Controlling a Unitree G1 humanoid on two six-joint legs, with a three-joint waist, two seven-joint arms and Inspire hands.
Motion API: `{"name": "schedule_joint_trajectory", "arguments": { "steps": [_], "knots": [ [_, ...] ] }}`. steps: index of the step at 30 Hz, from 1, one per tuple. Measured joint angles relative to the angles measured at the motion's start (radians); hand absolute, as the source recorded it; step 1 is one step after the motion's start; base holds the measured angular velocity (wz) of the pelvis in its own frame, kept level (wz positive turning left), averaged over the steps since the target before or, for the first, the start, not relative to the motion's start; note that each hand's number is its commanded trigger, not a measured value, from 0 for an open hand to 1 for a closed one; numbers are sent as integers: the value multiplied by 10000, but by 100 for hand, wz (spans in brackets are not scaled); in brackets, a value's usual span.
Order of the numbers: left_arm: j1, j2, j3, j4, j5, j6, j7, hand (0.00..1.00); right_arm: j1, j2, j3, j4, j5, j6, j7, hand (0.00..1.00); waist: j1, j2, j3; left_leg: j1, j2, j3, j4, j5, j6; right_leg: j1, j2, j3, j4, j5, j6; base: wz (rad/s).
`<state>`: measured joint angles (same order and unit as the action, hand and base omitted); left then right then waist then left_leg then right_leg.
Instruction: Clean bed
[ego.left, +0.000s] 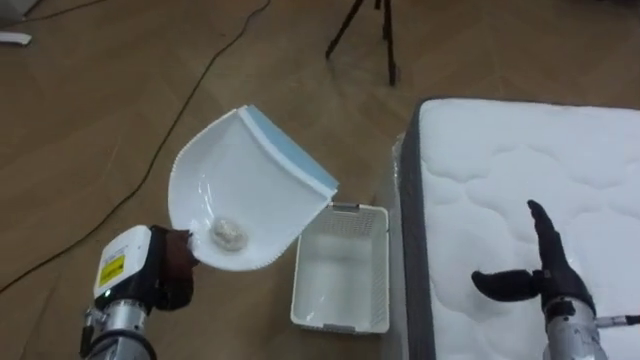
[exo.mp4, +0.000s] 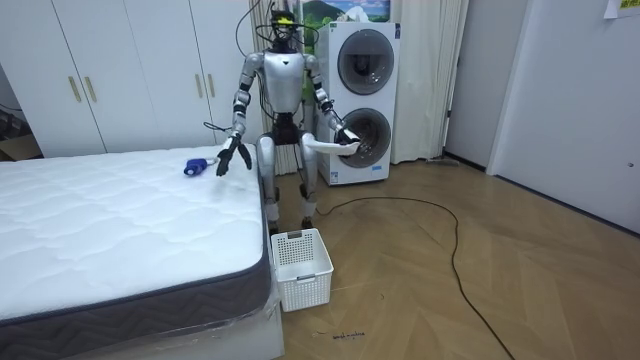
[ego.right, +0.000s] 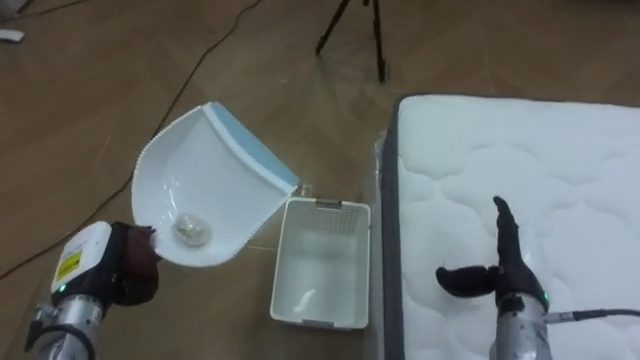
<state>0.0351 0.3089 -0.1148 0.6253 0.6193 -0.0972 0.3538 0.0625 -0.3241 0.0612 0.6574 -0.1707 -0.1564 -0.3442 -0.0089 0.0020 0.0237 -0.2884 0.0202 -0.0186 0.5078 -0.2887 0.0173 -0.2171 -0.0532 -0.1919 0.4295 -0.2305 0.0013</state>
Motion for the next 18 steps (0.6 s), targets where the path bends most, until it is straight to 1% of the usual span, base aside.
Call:
{"name": "schedule_joint_trajectory", "arguments": {
  "steps": [1, 2, 4, 5, 6, 7, 8, 9, 10, 11, 13, 14, 15, 16, 17, 18],
  "knots": [
    [-240, 39, 0, 498, -23, -72, 0, 100, -23, 5, 12, 241, -86, -77, -1, 0, -106, 36, -11, -112, -44, 36, -10, 80, 10, -91, -86, -60, 41, -24, -5, 26],
    [-356, 94, 0, 713, -22, -102, 0, 100, -45, 5, 14, 372, -190, -123, -3, 0, -175, 56, -6, -181, -69, 106, -16, 126, 14, -145, -116, -94, 45, -30, 1, 27],
    [-873, 466, -89, 1370, -6, -135, 6, 100, -41, 2, 51, 584, -509, -177, -6, 0, -395, 98, 3, -542, -72, 168, -29, 279, 39, -577, -216, -86, 218, -52, 20, 18],
    [-1221, 687, -117, 1631, -7, -133, 8, 100, -44, -2, 54, 596, -681, -195, -12, 0, -460, 196, 25, -870, -68, 182, 116, 295, 48, -882, -231, -103, 388, -49, 18, 8],
    [-1397, 796, -151, 1735, -13, -133, 11, 100, -42, -4, 59, 617, -762, -204, -20, 0, -522, 228, 44, -1028, -54, 230, 198, 298, 55, -1024, -243, -113, 462, -47, 16, 12],
    [-1754, 1016, -281, 1926, -88, -129, 14, 100, -44, -5, 88, 729, -764, -240, -20, 0, -672, 306, 91, -1288, -14, 414, 324, 324, 98, -1264, -304, -122, 645, -56, 18, 15],
    [-1907, 1132, -399, 1963, -209, -126, 22, 100, -35, -9, 123, 741, -734, -238, -27, 0, -726, 334, 107, -1393, -15, 493, 354, 337, 121, -1384, -349, -102, 754, -88, 29, 14],
    [-2237, 1376, -673, 2053, -397, -122, 30, 100, -32, -27, 251, 754, -688, -238, -37, 0, -795, 389, 140, -1581, -28, 628, 427, 351, 150, -1663, -422, -22, 968, -152, 55, 0],
    [-2568, 1508, -875, 2190, -390, -103, 40, 100, -33, -30, 371, 768, -650, -239, -39, 0, -836, 457, 166, -1709, -69, 699, 455, 363, 176, -1869, -510, -28, 1145, -179, 57, 0],
    [-2748, 1532, -959, 2279, -385, -91, 41, 100, -36, -25, 395, 775, -654, -239, -39, 0, -910, 515, 194, -1757, -90, 697, 467, 369, 194, -1915, -524, -29, 1175, -193, 76, 4],
    [-3384, 1552, -1270, 2653, -382, 46, 39, 100, -34, -33, 532, 826, -679, -230, -39, 0, -1033, 742, 255, -1960, -169, 802, 514, 393, 249, -2198, -674, -17, 1433, -256, 115, 6],
    [-3511, 1557, -1345, 2720, -381, 74, 25, 100, -31, -37, 572, 858, -673, -204, -39, 0, -1051, 798, 252, -2013, -151, 868, 566, 387, 260, -2249, -682, -5, 1468, -272, 113, -5],
    [-3681, 1588, -1411, 2764, -372, 121, 7, 100, -27, -38, 616, 852, -700, -165, -39, 0, -1089, 903, 247, -2169, -113, 981, 697, 361, 300, -2458, -704, 45, 1653, -303, 115, -6],
    [-3840, 1724, -1469, 2762, -377, 163, 9, 100, -48, -72, 653, 727, -742, -171, -56, 0, -1173, 956, 242, -2404, -132, 1025, 835, 342, 329, -2773, -774, 151, 1937, -387, 106, -7],
    [-4013, 1921, -1614, 2769, -376, 285, 14, 100, -126, -139, 731, 622, -743, -177, -111, 0, -1264, 991, 251, -2636, -165, 1111, 956, 335, 341, -3117, -864, 207, 2227, -451, 98, -6],
    [-4089, 1993, -1691, 2774, -370, 334, 12, 100, -168, -189, 782, 611, -752, -182, -129, 0, -1271, 1000, 253, -2701, -165, 1162, 991, 335, 342, -3238, -869, 260, 2323, -462, 99, -11]
  ]
}}
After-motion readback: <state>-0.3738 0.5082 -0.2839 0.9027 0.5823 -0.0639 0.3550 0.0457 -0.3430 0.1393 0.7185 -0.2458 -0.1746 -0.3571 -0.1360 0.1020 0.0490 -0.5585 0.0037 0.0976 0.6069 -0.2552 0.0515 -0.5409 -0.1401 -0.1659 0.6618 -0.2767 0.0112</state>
